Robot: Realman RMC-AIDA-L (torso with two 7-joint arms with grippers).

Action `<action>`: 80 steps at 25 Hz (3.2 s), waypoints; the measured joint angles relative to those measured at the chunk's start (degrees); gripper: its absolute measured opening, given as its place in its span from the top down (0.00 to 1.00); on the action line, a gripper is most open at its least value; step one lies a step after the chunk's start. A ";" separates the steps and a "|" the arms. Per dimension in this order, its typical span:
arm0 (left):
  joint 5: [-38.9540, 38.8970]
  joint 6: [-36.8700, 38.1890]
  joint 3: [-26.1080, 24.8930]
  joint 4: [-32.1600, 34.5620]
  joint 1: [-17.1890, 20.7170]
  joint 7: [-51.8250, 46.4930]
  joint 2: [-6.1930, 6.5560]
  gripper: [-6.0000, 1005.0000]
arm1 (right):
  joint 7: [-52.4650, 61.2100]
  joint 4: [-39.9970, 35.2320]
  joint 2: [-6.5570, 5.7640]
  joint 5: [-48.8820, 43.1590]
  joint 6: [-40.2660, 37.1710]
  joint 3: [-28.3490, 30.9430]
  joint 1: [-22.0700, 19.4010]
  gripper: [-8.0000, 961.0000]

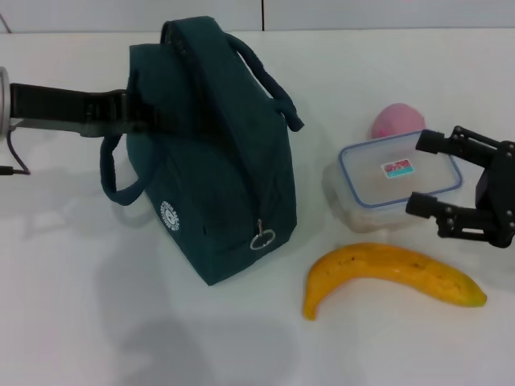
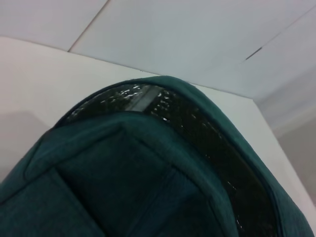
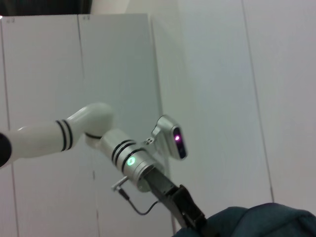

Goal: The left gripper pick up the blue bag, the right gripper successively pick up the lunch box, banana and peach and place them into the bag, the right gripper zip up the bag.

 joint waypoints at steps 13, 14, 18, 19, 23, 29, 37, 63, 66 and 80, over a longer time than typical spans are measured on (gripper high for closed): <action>-4.18 0.73 -0.94 -7.00 -0.52 -1.97 0.54 0.96 | 10.84 6.56 -0.28 0.19 11.57 12.89 -0.02 0.11; -4.22 0.99 -0.95 -6.92 -0.50 -2.13 0.35 0.96 | 12.94 8.03 -0.30 0.20 14.58 14.99 0.11 0.11; -4.26 1.52 -1.00 -6.70 -0.53 -2.86 -0.25 0.96 | 17.79 13.65 -1.27 0.21 22.45 20.23 0.51 0.11; -4.27 1.53 -0.98 -6.72 -0.63 -2.87 -0.27 0.96 | 18.59 14.52 -1.56 0.15 23.51 20.28 0.60 0.11; -4.29 1.32 -1.16 -6.93 -1.09 -2.88 -0.29 0.96 | 22.65 17.25 -1.48 -0.48 29.26 19.52 1.56 0.11; -4.45 0.70 -1.47 -6.64 -1.16 -2.89 -0.36 0.96 | 24.11 21.50 -0.64 -1.00 32.65 17.79 3.53 0.11; -4.49 0.62 -1.49 -7.10 -1.14 -2.40 -0.29 0.96 | 29.40 21.83 -0.11 -1.13 34.11 12.23 5.00 0.13; -4.38 -0.70 -1.48 -9.14 -1.15 -0.88 0.20 0.96 | 39.00 21.69 -0.02 0.54 24.67 12.99 4.74 0.16; -4.42 -0.70 -1.48 -9.14 -1.15 -0.88 0.21 0.96 | 40.22 21.67 -0.02 0.61 24.80 12.76 4.99 0.16; -4.40 -0.64 -1.36 -9.13 -1.31 -0.62 0.41 0.96 | 44.09 22.95 0.29 0.82 24.63 12.68 5.99 0.40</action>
